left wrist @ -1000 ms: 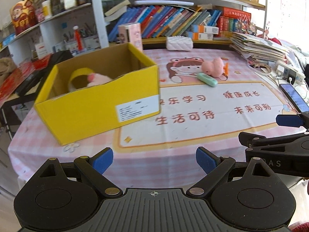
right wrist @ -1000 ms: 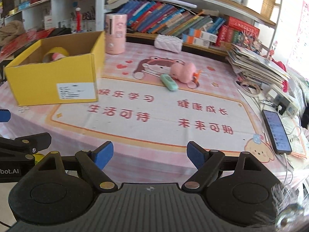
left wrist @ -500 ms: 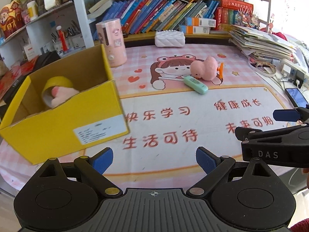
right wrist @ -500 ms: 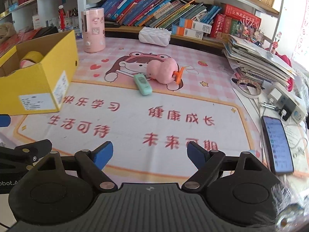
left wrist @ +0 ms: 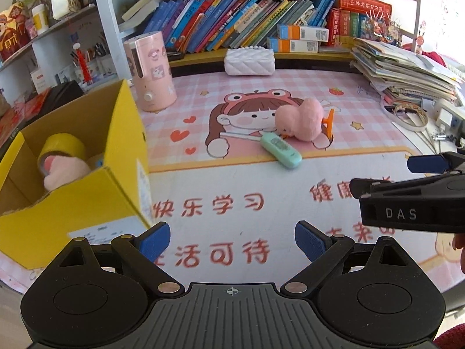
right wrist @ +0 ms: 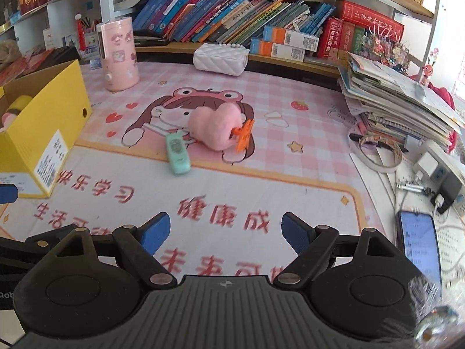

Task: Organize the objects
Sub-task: 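Lower the right gripper onto the pink plush heart and close on its orange clip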

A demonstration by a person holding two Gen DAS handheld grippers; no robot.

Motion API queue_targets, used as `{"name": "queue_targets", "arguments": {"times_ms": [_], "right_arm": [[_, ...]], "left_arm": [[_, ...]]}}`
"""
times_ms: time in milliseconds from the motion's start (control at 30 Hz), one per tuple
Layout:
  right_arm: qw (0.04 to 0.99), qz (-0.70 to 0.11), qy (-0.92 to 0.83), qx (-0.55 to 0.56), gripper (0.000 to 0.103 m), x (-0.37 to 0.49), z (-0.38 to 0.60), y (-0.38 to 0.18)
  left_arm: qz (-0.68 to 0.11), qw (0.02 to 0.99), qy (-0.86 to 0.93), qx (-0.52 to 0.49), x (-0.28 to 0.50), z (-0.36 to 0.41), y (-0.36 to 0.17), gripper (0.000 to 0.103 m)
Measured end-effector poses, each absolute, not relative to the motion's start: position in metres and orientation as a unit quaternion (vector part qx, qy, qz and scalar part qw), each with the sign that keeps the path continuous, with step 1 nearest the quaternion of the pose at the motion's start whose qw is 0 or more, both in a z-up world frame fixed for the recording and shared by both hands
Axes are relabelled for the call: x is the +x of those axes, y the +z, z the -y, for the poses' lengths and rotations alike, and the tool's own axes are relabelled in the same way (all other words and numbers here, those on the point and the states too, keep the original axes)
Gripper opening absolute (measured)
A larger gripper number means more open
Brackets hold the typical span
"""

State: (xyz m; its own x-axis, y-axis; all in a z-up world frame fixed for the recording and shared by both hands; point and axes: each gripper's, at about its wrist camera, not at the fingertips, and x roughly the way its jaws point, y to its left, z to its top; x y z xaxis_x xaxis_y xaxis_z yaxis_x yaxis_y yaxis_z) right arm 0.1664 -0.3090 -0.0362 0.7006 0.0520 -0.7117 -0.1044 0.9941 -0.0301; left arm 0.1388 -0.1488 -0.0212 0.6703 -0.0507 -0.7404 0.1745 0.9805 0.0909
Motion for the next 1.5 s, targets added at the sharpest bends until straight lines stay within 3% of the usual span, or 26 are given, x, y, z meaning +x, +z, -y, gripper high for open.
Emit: {"name": "queue_targets", "arguments": {"times_ms": [567, 1033, 1133, 1267, 1500], "right_arm": [[0.925, -0.358, 0.099, -0.075, 0.081, 0.251, 0.331, -0.038], [0.899, -0.394, 0.162, -0.099, 0.080, 0.330, 0.316, -0.069], [0.891, -0.409, 0.175, -0.094, 0.063, 0.334, 0.313, -0.074], [0.889, -0.414, 0.180, -0.078, 0.052, 0.334, 0.316, -0.075], [0.900, -0.399, 0.171, -0.047, 0.045, 0.322, 0.332, -0.057]], "left_arm": [[-0.415, 0.906, -0.053, 0.070, 0.183, 0.183, -0.035, 0.095], [-0.426, 0.900, -0.054, 0.073, 0.209, 0.186, -0.040, 0.095], [-0.427, 0.900, -0.055, 0.073, 0.213, 0.186, -0.041, 0.095], [-0.425, 0.900, -0.059, 0.076, 0.217, 0.188, -0.041, 0.095], [-0.421, 0.902, -0.068, 0.069, 0.230, 0.196, -0.045, 0.094]]}}
